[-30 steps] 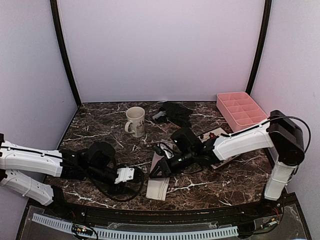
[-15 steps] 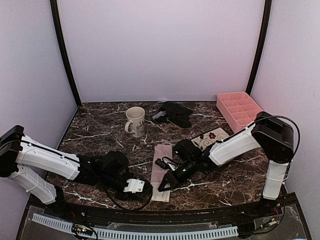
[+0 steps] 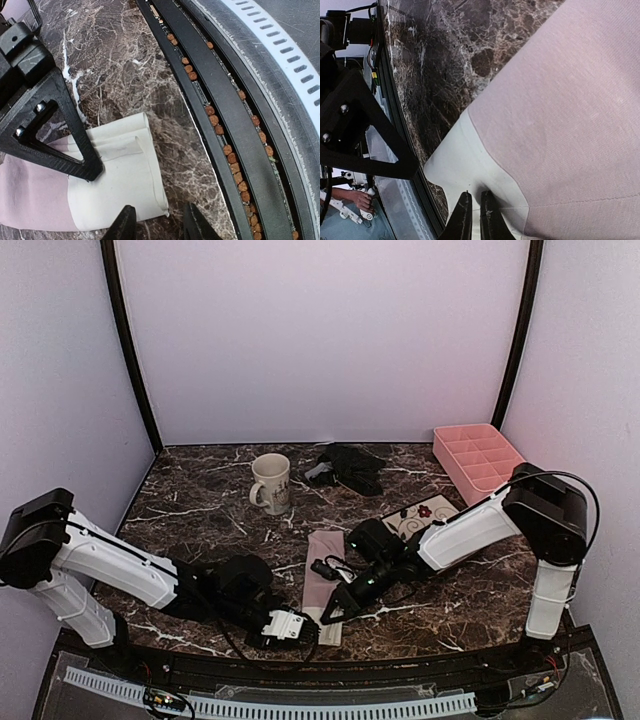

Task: Roll the underwear
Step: Pick up the underwear from the center of the board.

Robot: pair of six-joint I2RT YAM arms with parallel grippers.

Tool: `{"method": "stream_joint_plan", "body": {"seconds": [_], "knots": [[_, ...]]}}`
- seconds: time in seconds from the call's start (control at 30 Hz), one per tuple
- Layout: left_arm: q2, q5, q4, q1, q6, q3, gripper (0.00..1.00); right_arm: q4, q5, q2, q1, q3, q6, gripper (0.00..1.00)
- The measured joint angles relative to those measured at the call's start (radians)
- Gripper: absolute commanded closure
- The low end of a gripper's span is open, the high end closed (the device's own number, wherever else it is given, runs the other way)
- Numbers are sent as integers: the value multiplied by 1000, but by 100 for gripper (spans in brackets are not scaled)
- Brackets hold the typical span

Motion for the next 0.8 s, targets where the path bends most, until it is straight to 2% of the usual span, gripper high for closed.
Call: {"method": "stream_joint_plan", "body": {"seconds": [0.1, 0.2, 0.33, 0.53, 0.63, 0.8], "knots": [[38, -9, 16, 0, 4, 8, 68, -5, -3, 1, -3, 0, -5, 92], [74, -27, 32, 0, 4, 19, 78, -6, -5, 1, -3, -2, -11, 92], [116, -39, 38, -1, 3, 51, 85, -8, -14, 1, -5, -8, -24, 93], [127, -29, 27, -1, 4, 64, 96, -19, -19, -3, -10, -10, -46, 92], [124, -18, 14, -1, 4, 68, 98, -41, -19, -12, -11, -11, -60, 90], [116, 35, -51, -1, -23, 97, 100, -92, -12, -56, -23, -19, -73, 79]]}}
